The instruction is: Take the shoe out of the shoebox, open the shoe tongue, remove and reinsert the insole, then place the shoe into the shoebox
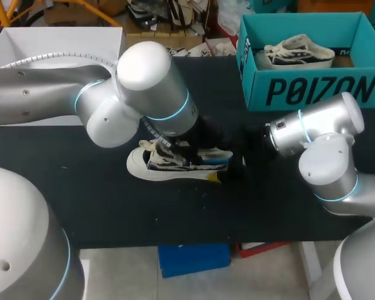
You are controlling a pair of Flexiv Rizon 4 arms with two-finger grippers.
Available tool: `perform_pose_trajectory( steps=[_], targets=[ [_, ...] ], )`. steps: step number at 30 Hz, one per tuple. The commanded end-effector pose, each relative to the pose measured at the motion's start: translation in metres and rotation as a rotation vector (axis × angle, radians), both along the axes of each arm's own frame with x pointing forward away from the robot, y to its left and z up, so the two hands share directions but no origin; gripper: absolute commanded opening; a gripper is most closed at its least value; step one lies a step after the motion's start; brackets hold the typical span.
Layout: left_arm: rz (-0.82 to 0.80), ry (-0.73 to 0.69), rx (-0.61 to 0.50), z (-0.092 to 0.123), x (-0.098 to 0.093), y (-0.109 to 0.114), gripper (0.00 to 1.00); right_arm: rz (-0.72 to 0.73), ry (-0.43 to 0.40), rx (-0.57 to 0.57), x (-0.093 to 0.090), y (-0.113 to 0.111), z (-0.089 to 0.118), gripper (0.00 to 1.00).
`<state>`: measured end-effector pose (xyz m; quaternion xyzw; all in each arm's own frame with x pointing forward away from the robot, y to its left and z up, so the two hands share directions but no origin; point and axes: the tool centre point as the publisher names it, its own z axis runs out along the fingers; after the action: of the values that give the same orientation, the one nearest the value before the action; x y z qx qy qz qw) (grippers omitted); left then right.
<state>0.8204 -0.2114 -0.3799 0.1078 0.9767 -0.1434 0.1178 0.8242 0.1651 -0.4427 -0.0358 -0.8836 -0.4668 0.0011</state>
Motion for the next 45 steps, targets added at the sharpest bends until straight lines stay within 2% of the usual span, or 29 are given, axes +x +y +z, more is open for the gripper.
perform_pose_trajectory(
  steps=[1,15,16,17,18,19,25,31,40,45],
  targets=[
    [-0.003,-0.004,0.002,-0.008,0.005,-0.010,0.47,-0.002,0.001,-0.001,-0.002,0.001,-0.004,0.00],
    [-0.028,-0.009,-0.008,-0.009,0.014,-0.027,0.46,-0.002,0.001,-0.001,-0.002,0.001,-0.004,0.00],
    [-0.030,-0.010,-0.010,-0.009,0.014,-0.028,0.43,-0.002,0.001,-0.001,-0.002,0.001,-0.004,0.00],
    [-0.030,-0.011,-0.011,-0.008,0.015,-0.028,0.29,-0.002,0.001,-0.001,-0.002,0.001,-0.004,0.00],
    [-0.031,-0.013,-0.012,-0.008,0.015,-0.028,0.10,-0.002,0.001,-0.001,-0.002,0.001,-0.004,0.00],
    [-0.032,-0.013,-0.013,-0.008,0.015,-0.028,0.00,-0.002,0.001,-0.001,-0.002,0.001,-0.004,0.00],
    [-0.035,-0.015,-0.016,-0.004,0.012,-0.024,0.00,-0.002,0.001,-0.001,-0.002,0.001,-0.004,0.00],
    [-0.040,0.036,-0.063,0.008,-0.004,-0.012,0.00,-0.002,0.001,-0.001,-0.002,0.001,-0.004,0.00],
    [-0.041,0.079,-0.179,0.045,-0.036,0.006,0.00,-0.002,0.001,-0.001,-0.002,0.001,-0.004,0.00],
    [0.023,0.169,-0.285,0.071,-0.053,0.009,0.00,-0.002,0.001,-0.001,-0.002,0.001,-0.004,0.00]
  ],
)
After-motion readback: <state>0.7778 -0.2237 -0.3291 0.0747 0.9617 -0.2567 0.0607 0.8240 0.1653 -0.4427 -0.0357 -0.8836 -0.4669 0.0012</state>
